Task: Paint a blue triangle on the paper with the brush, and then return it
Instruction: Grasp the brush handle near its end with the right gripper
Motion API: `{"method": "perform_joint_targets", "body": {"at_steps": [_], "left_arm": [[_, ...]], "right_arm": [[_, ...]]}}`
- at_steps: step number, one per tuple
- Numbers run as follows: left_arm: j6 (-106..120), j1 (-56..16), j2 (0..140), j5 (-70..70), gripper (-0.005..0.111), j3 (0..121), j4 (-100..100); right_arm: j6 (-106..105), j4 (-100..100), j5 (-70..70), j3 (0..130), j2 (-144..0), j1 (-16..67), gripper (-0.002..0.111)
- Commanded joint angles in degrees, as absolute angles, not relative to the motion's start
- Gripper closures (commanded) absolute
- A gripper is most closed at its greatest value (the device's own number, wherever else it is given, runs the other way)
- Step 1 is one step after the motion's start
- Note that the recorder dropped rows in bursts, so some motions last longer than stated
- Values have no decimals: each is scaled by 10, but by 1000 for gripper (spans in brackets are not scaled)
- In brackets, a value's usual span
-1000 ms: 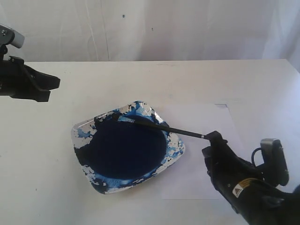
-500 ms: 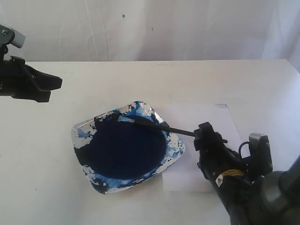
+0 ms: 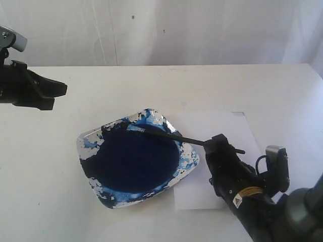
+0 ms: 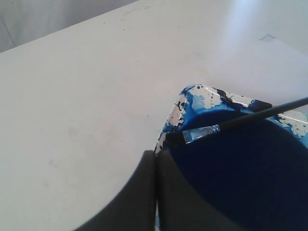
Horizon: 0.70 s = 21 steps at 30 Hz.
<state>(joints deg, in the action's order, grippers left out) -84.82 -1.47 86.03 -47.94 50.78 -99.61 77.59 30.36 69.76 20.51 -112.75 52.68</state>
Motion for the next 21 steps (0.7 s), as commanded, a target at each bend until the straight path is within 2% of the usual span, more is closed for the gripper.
{"method": "perform_joint_targets", "body": {"at_steps": [1,9,21], "left_arm": [[-846,-12,858,-481,107,505,-999],[-846,-12,858,-481,107,505,-999],[-846,-12,858,-481,107,505,-999]], "right_arm": [[782,288,700,156,-1103,525,55],[766,260,700,125,-1046,526,55],[613,364,640,209,-1045,525,50]]}}
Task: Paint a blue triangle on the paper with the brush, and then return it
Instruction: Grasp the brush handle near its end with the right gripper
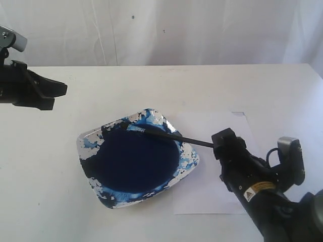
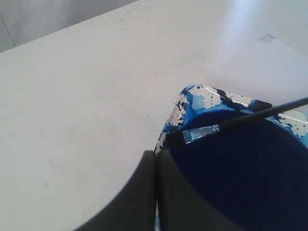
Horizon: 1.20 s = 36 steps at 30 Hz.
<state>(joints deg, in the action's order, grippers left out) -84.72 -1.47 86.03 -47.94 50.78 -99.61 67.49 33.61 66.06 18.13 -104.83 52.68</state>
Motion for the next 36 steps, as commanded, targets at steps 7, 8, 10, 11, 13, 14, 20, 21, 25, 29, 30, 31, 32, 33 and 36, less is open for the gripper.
{"method": "perform_joint_targets", "body": {"at_steps": [7,8,10,11,13,14,20,21,25,29,30,31,32,33,36], "left_arm": [[-846,-12,858,-484,107,505,-999],[-846,-12,858,-484,107,505,-999],[-846,-12,858,-484,107,505,-999],[-846,-12,858,-484,107,505,-999],[-846,-12,858,-484,107,505,-999],[-846,-12,858,-484,107,505,-999],[-846,-12,858,-484,107,505,-999],[-846,-12,858,-484,107,505,-999],[-846,-12,858,-484,107,505,-999],[-846,-12,858,-484,107,505,-999],[-846,-12,858,-484,107,505,-999],[-846,-12,858,-484,107,505,-999],[-846,-12,858,-484,107,505,-999],[-846,-12,858,-484,107,505,-999],[-846,-12,858,-484,107,505,-999]], "right_arm": [[555,390,577,247,-1045,524,50],[548,405,574,252,-1045,524,50],[531,433,555,257,-1045,524,50],[524,441,544,259,-1045,523,50],[522,435,525,261,-1045,517,50],[522,435,521,262,-1045,514,50],[522,430,497,279,-1045,493,50],[522,429,486,282,-1045,489,50],[522,417,447,305,-1045,468,50],[522,400,420,323,-1045,457,50],[522,400,410,327,-1045,457,50],[522,403,403,332,-1045,456,50],[522,401,400,338,-1045,456,50],[518,401,400,340,-1045,456,50],[512,412,408,348,-1048,456,50]]}}
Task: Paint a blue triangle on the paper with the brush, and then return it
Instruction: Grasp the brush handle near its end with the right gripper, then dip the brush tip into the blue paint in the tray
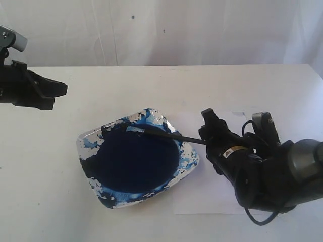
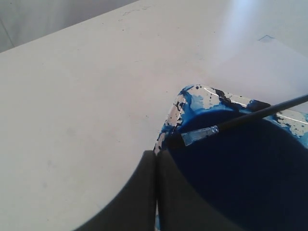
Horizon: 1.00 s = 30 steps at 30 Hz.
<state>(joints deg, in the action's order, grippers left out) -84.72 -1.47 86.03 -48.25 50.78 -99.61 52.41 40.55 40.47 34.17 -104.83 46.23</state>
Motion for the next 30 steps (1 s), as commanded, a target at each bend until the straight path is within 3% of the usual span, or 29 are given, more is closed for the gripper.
{"method": "perform_joint_targets", "body": {"at_steps": [1,9,16,30], "left_arm": [[-846,-12,858,-484,107,505,-999],[-846,-12,858,-484,107,505,-999],[-846,-12,858,-484,107,505,-999],[-846,-12,858,-484,107,505,-999]], "right_arm": [[512,412,408,348,-1051,456,51],[512,424,407,348,-1079,439,54],[512,423,409,349,-1099,438,77],[514,423,473,349,-1102,438,98]]}}
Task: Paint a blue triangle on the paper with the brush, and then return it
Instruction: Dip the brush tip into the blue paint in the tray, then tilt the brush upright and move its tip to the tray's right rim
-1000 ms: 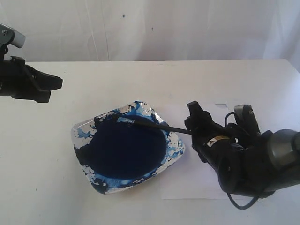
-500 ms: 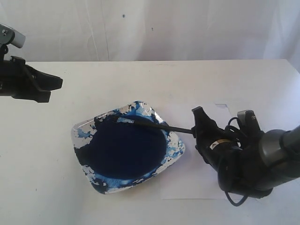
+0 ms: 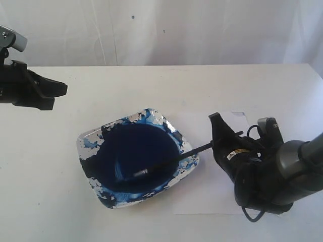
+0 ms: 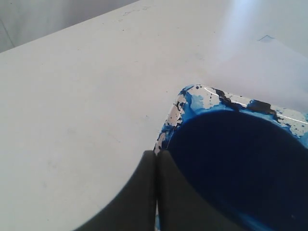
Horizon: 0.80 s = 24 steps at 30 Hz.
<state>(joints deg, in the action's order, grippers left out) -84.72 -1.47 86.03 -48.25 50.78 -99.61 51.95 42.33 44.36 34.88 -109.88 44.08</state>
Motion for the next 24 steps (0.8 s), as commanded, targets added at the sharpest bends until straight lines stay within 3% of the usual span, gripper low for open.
{"method": "perform_joint_targets", "body": {"at_steps": [1,9,24], "left_arm": [[-846,-12,858,-484,107,505,-999],[-846,-12,858,-484,107,505,-999],[-846,-12,858,-484,107,505,-999]], "right_arm": [[514,423,483,349,-1102,438,100],[514,423,571,349,-1102,438,107],[512,423,700,349,-1102,438,107]]}}
